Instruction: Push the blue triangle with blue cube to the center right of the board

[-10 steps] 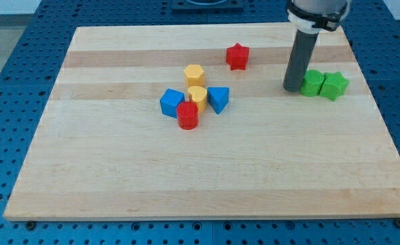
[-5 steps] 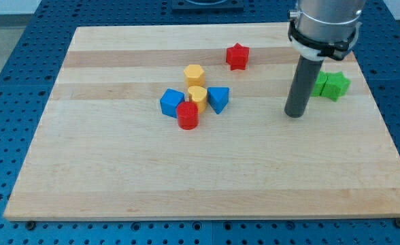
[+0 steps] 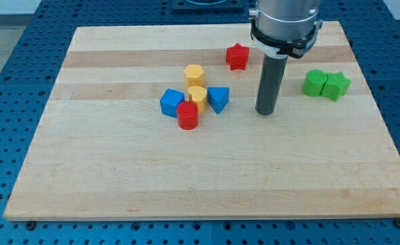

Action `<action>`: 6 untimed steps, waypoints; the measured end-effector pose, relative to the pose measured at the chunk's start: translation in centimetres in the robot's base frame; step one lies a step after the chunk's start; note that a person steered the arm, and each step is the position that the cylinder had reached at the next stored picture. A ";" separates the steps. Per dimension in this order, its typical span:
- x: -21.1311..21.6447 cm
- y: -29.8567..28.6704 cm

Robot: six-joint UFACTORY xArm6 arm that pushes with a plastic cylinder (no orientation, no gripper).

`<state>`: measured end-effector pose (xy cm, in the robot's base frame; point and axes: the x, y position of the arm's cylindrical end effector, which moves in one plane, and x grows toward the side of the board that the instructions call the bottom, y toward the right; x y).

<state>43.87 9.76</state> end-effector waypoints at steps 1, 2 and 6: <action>-0.4 -0.2; -1.5 -1.0; -2.8 -7.4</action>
<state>41.09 2.40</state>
